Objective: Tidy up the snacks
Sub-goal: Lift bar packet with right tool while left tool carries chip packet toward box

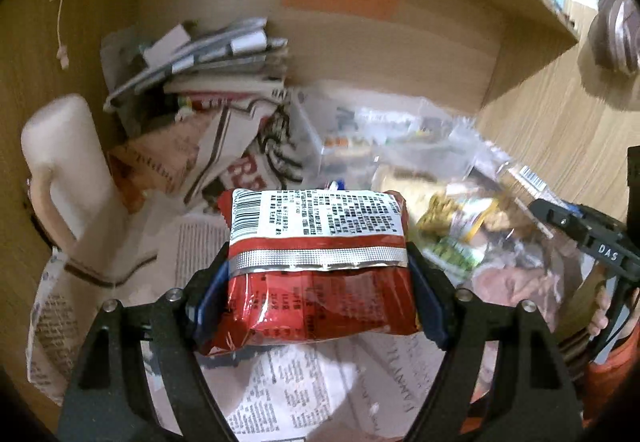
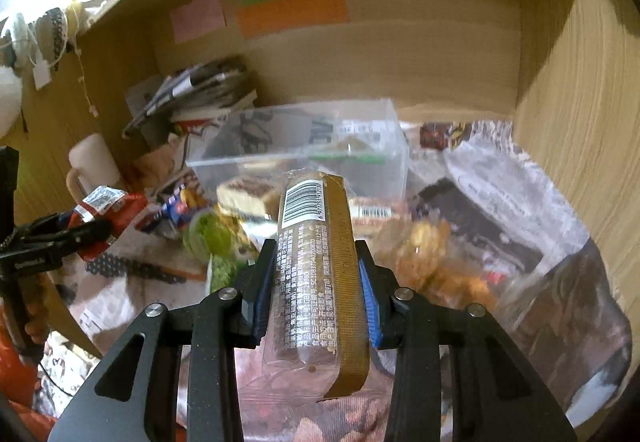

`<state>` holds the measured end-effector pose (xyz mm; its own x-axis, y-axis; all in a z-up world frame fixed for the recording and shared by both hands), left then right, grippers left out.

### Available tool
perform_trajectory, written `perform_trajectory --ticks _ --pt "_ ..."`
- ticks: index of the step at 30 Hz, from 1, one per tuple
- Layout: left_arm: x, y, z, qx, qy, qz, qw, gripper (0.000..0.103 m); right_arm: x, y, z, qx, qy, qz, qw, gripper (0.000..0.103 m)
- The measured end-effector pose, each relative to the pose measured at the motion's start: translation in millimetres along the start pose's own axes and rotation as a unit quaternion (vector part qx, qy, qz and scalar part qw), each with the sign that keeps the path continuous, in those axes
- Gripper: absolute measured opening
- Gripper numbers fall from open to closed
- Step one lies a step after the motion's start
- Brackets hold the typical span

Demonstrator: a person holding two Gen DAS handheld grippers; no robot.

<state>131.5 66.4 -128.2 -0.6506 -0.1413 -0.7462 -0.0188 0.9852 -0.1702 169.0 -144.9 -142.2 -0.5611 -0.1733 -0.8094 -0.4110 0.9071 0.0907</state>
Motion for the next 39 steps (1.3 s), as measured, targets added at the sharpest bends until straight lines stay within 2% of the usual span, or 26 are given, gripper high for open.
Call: perform_trajectory --ticks 6,19,28,39 --pt "-30.6 -8.1 -0.4 0.006 -0.024 0.006 0.9997 0.079 -23.6 1.0 -2.0 -0.002 -0.025 -0.007 1.000 0.034" --pt "-84.3 -30.2 44.6 0.024 -0.024 0.018 0.9993 0.079 -76.0 10.4 21.2 -0.007 -0.048 -0.033 0.998 0.034" --pt "-114.1 -39.8 83.0 0.028 -0.011 0.021 0.9993 0.080 -103.4 14.5 55.3 -0.012 -0.042 -0.043 0.998 0.034" --pt "-130.0 -43.7 137.4 0.034 0.027 0.018 0.9989 0.080 -116.7 6.5 107.0 0.005 -0.003 -0.052 0.999 0.034"
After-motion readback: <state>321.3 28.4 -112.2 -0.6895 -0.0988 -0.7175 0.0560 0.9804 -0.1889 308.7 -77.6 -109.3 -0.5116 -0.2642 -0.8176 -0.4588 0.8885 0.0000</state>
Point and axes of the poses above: each gripper's, at about its wrist camera, not at the fingertips, and z roughly the way its jaws point, y to its left, x to its underside, the point moved 9 cm from there along z, roughly the way its jaws point, and after that the axes turned 1 degree about -z, right-handed, at the moved point
